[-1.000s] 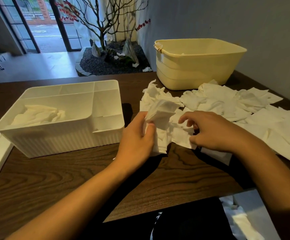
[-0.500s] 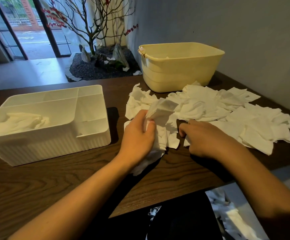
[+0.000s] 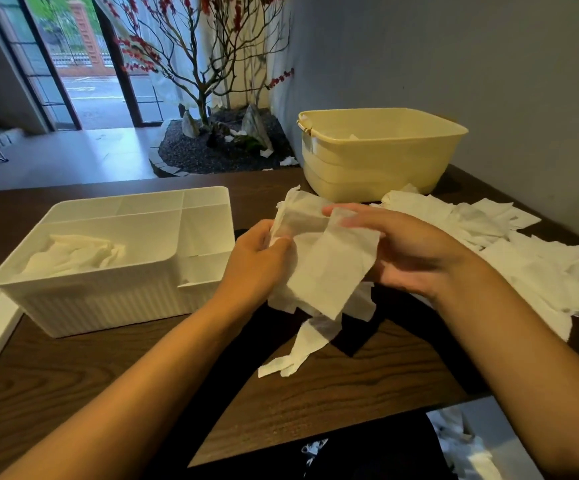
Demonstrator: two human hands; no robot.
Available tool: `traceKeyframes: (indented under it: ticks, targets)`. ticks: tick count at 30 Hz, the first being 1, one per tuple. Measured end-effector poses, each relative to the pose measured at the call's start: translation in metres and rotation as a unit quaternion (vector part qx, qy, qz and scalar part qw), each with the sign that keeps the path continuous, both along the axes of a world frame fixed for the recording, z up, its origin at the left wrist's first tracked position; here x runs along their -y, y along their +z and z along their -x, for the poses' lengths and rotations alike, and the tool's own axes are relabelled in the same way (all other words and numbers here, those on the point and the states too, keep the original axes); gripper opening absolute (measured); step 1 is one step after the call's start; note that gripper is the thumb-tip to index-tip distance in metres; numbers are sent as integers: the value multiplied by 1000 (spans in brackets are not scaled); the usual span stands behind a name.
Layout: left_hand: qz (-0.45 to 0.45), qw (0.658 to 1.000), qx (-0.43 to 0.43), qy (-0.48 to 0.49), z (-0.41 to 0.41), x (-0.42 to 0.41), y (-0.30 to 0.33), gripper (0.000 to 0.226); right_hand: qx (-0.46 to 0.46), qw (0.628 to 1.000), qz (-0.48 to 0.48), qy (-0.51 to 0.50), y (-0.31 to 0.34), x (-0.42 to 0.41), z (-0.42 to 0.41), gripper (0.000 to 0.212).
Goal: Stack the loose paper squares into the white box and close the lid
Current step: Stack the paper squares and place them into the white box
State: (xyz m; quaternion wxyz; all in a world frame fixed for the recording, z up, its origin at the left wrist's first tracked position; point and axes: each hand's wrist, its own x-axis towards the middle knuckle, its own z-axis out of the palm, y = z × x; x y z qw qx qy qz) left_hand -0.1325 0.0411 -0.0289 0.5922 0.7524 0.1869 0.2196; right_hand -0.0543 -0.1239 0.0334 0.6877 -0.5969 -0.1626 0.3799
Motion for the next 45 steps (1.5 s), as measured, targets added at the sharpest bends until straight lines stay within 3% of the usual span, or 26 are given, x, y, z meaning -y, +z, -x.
traceKeyframes:
  ticks: [2,6,9,12,15,17,21,25,28,32,35,39,41,45]
  targets:
    - [49,998,-31,-14,3,-2,2,14,-91,995,-35,-17,-5,-11,-1,42]
    - [174,983,-27,-47,13,-7,4,22,-113,993,0,-29,-16,-29,5,45]
    - [139,989,-47,-27,15,-8,-5,24,-33,996,16,-77,-27,-37,11,43]
    - [47,998,-47,14,14,-7,-19,21,143,982,78,-93,-40,-37,23,44]
    - [-18,999,-6,33,18,-1,-27,17,359,921,144,-31,-52,-32,37,33]
    - [-57,997,50,35,24,2,-34,17,434,882,184,0,-57,-28,43,25]
    - [-54,991,115,31,36,6,-44,16,497,836,226,48,-67,-18,48,13]
    - [-62,990,116,48,37,7,-43,13,554,751,331,140,-74,-15,57,34]
    - [-80,986,127,75,37,6,-46,13,562,725,366,156,-72,-18,58,39]
    - [-67,986,126,90,37,3,-44,14,517,751,350,214,-63,-27,56,15]
    - [-44,987,125,89,36,1,-44,15,525,755,340,200,-60,-31,50,10]
    - [-8,988,122,93,37,-6,-41,17,486,826,258,123,-46,-24,39,3]
    - [-6,988,116,99,36,-9,-40,18,483,841,223,96,-37,-19,31,13]
    - [13,990,114,80,36,-11,-40,16,404,894,128,144,-13,-13,23,34]
